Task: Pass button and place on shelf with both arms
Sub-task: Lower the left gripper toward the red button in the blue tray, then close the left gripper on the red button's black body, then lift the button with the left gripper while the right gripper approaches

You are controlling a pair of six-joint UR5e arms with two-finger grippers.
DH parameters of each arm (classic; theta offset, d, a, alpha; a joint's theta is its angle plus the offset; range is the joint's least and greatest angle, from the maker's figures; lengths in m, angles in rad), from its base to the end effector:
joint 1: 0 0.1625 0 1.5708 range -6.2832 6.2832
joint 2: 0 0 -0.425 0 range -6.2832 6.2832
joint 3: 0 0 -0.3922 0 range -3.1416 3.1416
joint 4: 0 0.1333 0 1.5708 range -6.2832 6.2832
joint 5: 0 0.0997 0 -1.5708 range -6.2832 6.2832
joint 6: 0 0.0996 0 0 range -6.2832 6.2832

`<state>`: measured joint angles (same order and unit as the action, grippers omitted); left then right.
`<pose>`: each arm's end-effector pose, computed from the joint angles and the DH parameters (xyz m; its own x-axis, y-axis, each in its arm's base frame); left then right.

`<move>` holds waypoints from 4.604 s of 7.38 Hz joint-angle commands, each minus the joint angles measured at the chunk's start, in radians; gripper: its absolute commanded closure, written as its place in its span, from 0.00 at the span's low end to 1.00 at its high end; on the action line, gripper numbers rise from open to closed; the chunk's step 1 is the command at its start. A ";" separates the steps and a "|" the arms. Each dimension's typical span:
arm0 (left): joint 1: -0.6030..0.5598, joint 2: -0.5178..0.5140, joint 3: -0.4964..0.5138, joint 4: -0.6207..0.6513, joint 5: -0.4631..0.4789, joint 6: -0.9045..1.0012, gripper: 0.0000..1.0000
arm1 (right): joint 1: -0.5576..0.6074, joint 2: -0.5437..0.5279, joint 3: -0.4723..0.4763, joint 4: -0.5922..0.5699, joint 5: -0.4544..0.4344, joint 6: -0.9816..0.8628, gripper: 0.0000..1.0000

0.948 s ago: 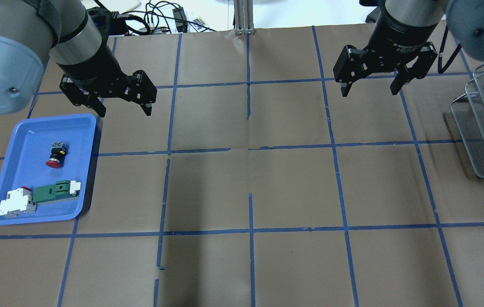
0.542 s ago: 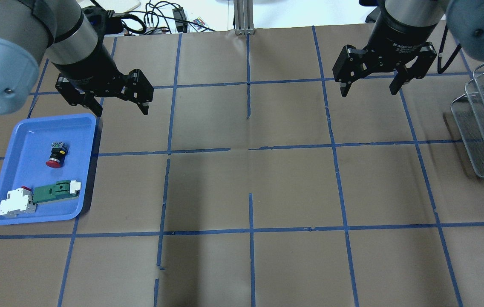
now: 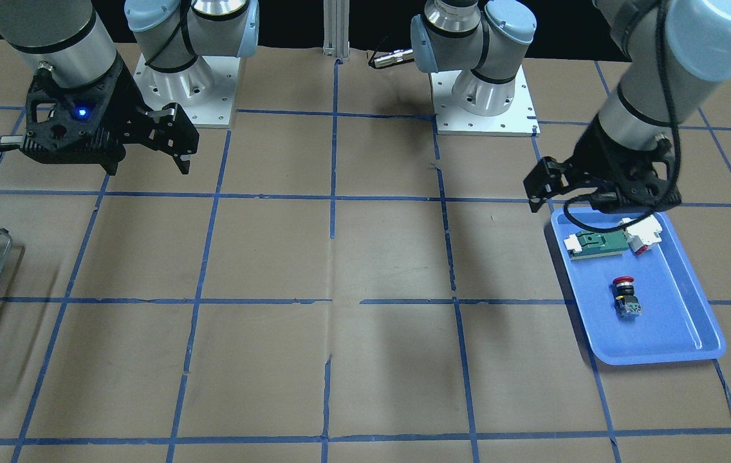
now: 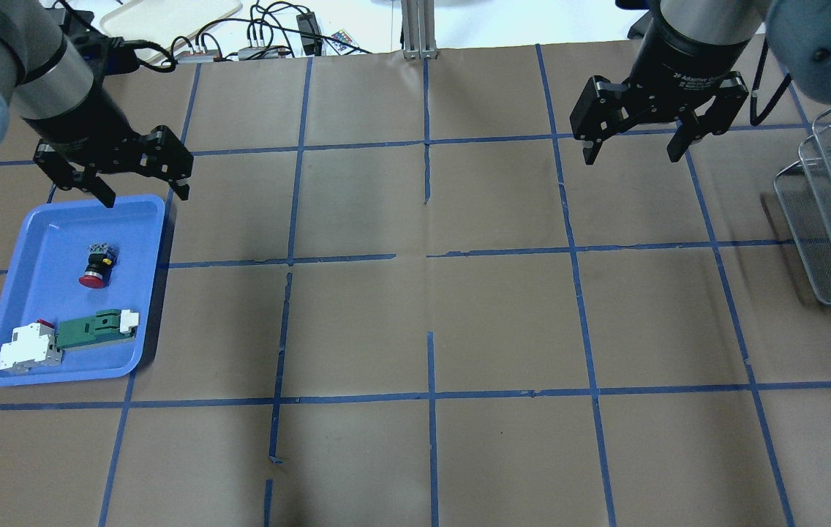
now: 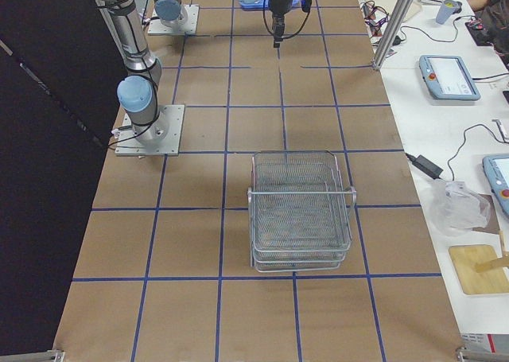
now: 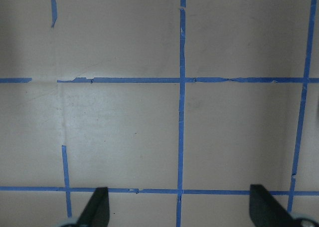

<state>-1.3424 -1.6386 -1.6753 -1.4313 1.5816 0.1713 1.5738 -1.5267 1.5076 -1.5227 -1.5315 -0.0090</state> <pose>-0.0130 -0.5282 0.4165 -0.9984 -0.0568 -0.0051 -0.0569 0.9978 0.0342 0.1387 -0.5072 0.4922 -0.9992 -0.0109 -0.0395 -0.0120 0.9995 0.0286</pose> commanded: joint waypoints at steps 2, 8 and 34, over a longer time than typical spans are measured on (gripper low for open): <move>0.271 -0.136 -0.179 0.350 -0.012 0.348 0.03 | 0.000 -0.001 -0.001 0.001 0.001 0.000 0.00; 0.370 -0.356 -0.187 0.514 0.001 0.531 0.10 | -0.006 0.002 -0.006 0.002 -0.039 -0.023 0.00; -0.573 -0.202 0.172 0.382 -0.509 0.867 1.00 | -0.290 0.001 0.009 0.021 0.605 -1.533 0.00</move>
<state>-1.8959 -1.8549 -1.5097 -1.0532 1.0902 1.0452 1.3118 -1.5219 1.5128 -1.5115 -0.9815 -1.3749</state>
